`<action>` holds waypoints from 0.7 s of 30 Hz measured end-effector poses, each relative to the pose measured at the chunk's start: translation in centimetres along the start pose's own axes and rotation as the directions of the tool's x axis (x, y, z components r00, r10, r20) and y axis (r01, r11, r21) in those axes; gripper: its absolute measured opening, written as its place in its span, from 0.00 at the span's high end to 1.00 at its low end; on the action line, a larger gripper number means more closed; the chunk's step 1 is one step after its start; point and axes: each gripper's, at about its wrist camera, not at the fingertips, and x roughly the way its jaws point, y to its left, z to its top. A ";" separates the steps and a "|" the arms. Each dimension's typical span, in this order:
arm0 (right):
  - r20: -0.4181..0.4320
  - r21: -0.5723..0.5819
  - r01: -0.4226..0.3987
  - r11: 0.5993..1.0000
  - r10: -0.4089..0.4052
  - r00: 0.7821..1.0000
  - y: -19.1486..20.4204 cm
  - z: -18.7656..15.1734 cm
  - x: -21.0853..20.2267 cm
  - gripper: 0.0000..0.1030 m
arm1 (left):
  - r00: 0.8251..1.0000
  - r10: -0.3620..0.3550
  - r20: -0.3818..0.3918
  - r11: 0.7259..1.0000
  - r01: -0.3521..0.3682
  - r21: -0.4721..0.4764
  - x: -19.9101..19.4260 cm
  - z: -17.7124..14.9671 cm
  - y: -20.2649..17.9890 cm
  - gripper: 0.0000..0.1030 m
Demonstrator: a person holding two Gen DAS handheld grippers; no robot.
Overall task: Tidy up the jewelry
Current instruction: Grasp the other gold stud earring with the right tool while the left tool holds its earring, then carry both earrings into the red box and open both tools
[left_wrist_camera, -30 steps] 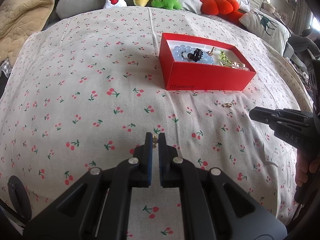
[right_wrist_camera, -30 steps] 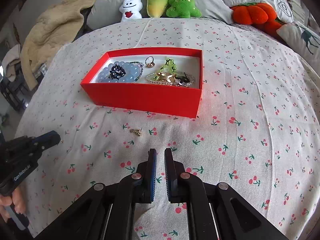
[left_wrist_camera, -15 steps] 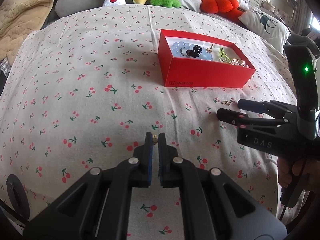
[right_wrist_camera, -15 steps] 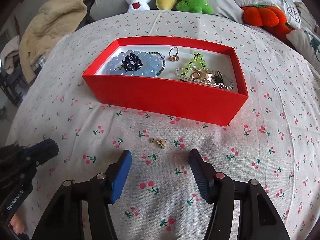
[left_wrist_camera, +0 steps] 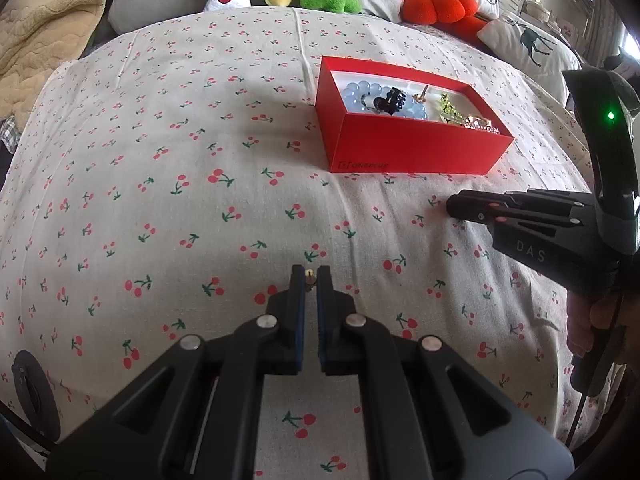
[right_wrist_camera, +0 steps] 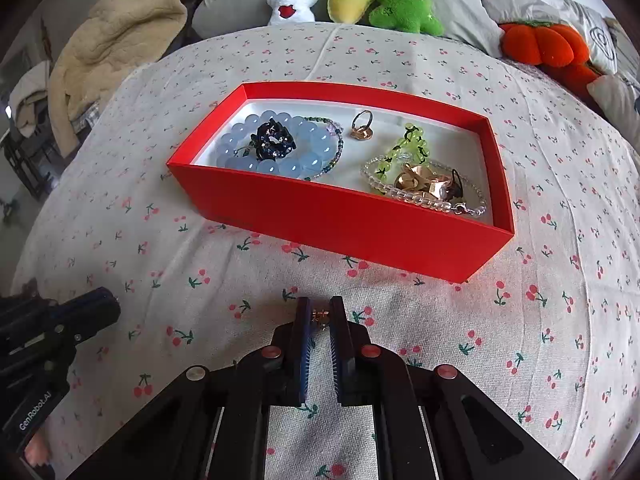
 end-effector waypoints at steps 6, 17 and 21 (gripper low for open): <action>0.013 0.042 -0.023 0.999 0.023 1.000 -1.3 0.2 -1.7 0.92 | 1.000 -0.006 0.015 1.000 0.006 -0.007 -0.3 0.9 -0.2 0.94; 0.100 0.095 -0.075 0.993 0.065 0.993 -2.4 2.9 -5.7 0.91 | 0.995 -0.056 0.079 0.998 0.058 -0.020 -1.8 5.1 -1.8 0.94; 0.116 0.090 -0.080 0.993 0.069 0.991 -2.5 3.9 -6.2 0.91 | 0.991 -0.083 0.101 0.996 0.084 -0.008 -1.4 7.1 -2.7 0.94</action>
